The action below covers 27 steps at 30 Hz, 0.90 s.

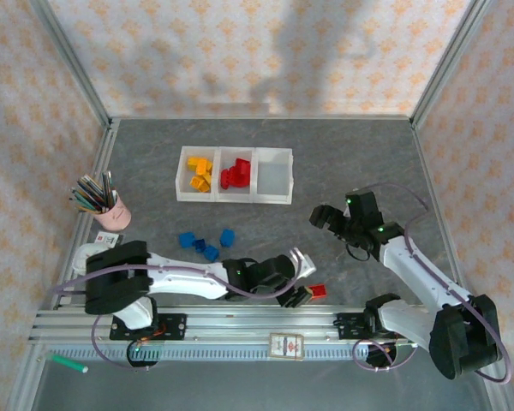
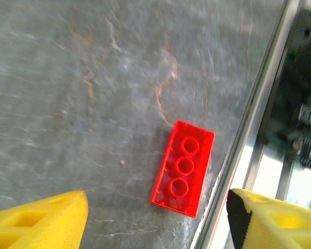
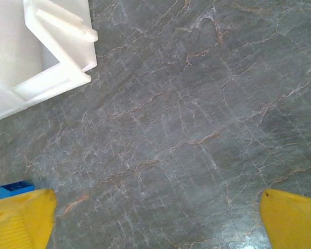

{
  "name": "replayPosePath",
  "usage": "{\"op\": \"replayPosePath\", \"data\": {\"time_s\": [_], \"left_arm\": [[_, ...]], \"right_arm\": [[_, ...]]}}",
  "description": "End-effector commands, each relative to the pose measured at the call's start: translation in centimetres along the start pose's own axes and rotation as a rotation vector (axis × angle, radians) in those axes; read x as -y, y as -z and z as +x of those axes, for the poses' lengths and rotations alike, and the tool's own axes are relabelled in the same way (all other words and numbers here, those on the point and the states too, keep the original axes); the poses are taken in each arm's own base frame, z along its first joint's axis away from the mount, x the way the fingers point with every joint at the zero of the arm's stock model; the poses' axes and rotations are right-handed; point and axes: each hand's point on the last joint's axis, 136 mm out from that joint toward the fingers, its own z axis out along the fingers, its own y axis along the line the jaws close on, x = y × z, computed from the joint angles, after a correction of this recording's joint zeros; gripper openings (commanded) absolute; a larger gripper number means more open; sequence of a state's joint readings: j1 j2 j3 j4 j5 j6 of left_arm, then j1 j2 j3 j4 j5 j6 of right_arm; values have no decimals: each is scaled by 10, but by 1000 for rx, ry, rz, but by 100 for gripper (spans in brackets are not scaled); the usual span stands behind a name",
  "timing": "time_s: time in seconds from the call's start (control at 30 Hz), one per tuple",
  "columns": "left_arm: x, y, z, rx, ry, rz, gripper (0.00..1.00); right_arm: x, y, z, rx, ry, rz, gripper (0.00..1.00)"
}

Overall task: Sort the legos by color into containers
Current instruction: Pick up the lego from the middle-left of the table.

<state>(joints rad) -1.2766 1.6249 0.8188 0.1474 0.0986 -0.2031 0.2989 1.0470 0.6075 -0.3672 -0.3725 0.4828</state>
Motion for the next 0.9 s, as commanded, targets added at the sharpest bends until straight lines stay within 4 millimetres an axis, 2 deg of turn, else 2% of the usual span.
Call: {"op": "replayPosePath", "data": {"time_s": [0.0,0.1,0.37,0.47,0.73,0.87], "left_arm": [[15,-12,-10,20,-63,35,73],[23,-19,-7,15,-88,58,73],[30,-37,2,-23,-116,88,73],[25,-44,6,-35,-129,62,72],[22,-56,16,-72,-134,52,60],[16,-56,16,-64,-109,53,44]], "right_arm": [[6,-5,-4,22,-16,16,100],[8,-7,-4,22,-18,20,100],[10,-11,-3,11,-13,24,100],[11,-12,-4,14,-11,25,100],[12,-14,-3,7,-6,28,100],[11,-16,-2,1,-6,20,100]]}}
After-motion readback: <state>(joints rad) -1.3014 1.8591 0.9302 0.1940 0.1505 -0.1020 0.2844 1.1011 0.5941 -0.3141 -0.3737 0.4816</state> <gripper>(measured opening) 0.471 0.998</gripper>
